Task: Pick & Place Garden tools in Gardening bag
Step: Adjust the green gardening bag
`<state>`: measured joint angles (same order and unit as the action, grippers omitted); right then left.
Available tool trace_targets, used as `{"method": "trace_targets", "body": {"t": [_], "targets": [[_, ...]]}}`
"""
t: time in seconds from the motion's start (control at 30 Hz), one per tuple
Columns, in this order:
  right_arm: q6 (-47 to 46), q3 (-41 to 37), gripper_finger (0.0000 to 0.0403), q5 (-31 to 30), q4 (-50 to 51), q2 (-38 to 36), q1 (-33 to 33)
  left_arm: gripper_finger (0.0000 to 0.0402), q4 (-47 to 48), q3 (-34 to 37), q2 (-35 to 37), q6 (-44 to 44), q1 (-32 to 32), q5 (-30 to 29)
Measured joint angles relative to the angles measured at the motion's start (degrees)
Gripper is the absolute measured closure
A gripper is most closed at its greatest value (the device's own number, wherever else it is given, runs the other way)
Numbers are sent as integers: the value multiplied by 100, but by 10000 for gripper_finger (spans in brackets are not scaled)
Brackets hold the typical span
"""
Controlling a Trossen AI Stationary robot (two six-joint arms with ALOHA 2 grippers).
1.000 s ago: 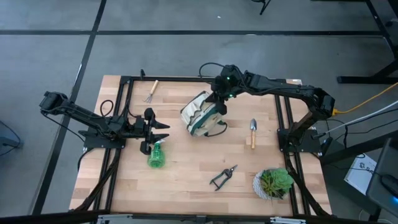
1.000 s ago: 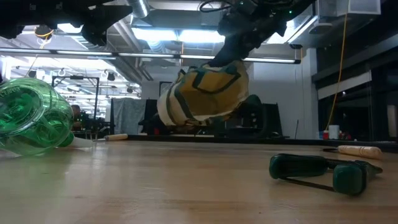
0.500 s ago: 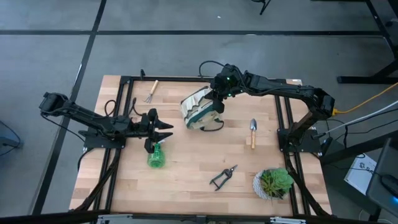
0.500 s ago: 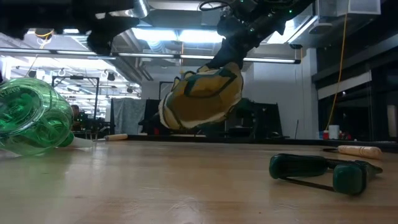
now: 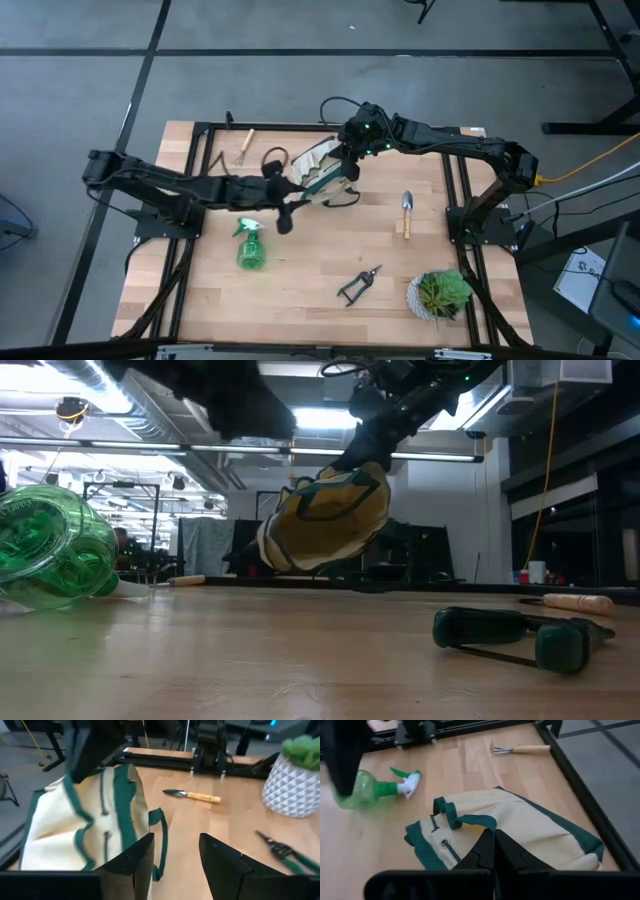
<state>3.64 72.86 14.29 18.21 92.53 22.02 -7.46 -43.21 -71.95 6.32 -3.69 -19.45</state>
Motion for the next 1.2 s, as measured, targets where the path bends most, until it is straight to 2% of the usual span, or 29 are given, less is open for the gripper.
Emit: {"method": "trace_targets", "body": {"t": [0.17, 0.33, 0.5, 0.77, 0.97, 1.2], "targets": [[-2, 0, 403, -136, -100, 1, 0, 253, 2, -284, -527, -600, 18, -263], [-2, 0, 403, -143, -133, 2, 0, 245, 70, -288, -834, -964, 3, -1235], [-27, 0, 403, -329, -133, 2, 0, 222, 86, -288, -972, -1159, 3, -1838], [-170, 0, 403, -381, -275, 2, 0, 171, 78, -288, -1007, -1116, 84, -1849], [-333, 0, 403, -379, -384, 2, 0, 152, 133, -288, -1367, -1306, 92, -1949], [-343, 0, 403, -379, -388, 2, 0, 151, 127, -286, -1727, -1782, -36, -3272]]}}
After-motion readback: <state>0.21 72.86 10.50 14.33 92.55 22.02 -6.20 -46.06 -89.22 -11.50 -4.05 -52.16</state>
